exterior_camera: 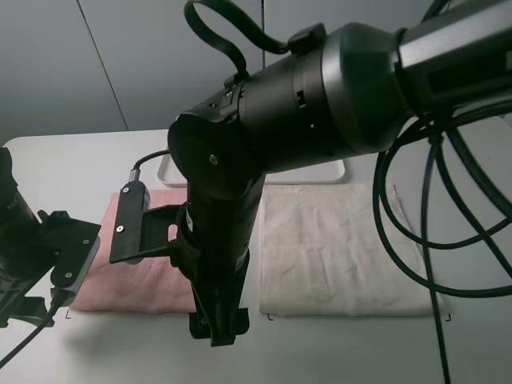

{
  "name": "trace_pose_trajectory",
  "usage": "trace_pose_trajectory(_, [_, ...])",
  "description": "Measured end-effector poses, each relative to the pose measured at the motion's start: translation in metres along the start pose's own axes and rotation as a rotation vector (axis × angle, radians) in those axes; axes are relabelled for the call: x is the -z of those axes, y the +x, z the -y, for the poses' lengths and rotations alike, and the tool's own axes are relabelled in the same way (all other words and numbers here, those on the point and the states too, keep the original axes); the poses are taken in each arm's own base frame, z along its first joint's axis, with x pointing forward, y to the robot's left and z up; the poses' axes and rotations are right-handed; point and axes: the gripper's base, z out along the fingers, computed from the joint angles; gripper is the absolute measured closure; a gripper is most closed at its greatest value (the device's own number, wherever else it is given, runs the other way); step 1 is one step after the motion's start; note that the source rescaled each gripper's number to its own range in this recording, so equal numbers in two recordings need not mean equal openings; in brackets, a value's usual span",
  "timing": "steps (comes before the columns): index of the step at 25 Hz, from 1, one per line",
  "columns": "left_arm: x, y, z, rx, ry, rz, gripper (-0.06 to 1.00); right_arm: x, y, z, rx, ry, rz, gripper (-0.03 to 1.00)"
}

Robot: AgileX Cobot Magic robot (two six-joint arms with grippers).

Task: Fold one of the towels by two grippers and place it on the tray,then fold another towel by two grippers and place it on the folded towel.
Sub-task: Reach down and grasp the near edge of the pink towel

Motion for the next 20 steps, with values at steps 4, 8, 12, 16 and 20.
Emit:
trace_pose_trajectory(4, [-0.007,-0.003,-0.001,-0.036,0.009,0.014,-0.05,-0.007,0.001,0.001,0.001,-0.009,-0.024,-0.03])
trace_pose_trajectory(8, [-0.012,-0.010,-0.001,-0.079,0.015,0.023,-0.05,-0.016,0.002,0.000,0.000,-0.026,-0.052,-0.03])
trace_pose_trajectory(12, [-0.018,-0.014,0.000,-0.103,0.035,0.014,-0.05,-0.022,0.004,0.000,-0.001,-0.040,-0.072,-0.03])
trace_pose_trajectory(16, [-0.019,-0.014,0.000,-0.116,0.039,0.007,-0.05,-0.024,0.004,0.000,-0.001,-0.044,-0.078,-0.03])
trace_pose_trajectory(20, [-0.019,-0.014,0.000,-0.123,0.041,0.001,-0.05,-0.034,0.006,-0.001,-0.002,-0.061,-0.102,-0.03])
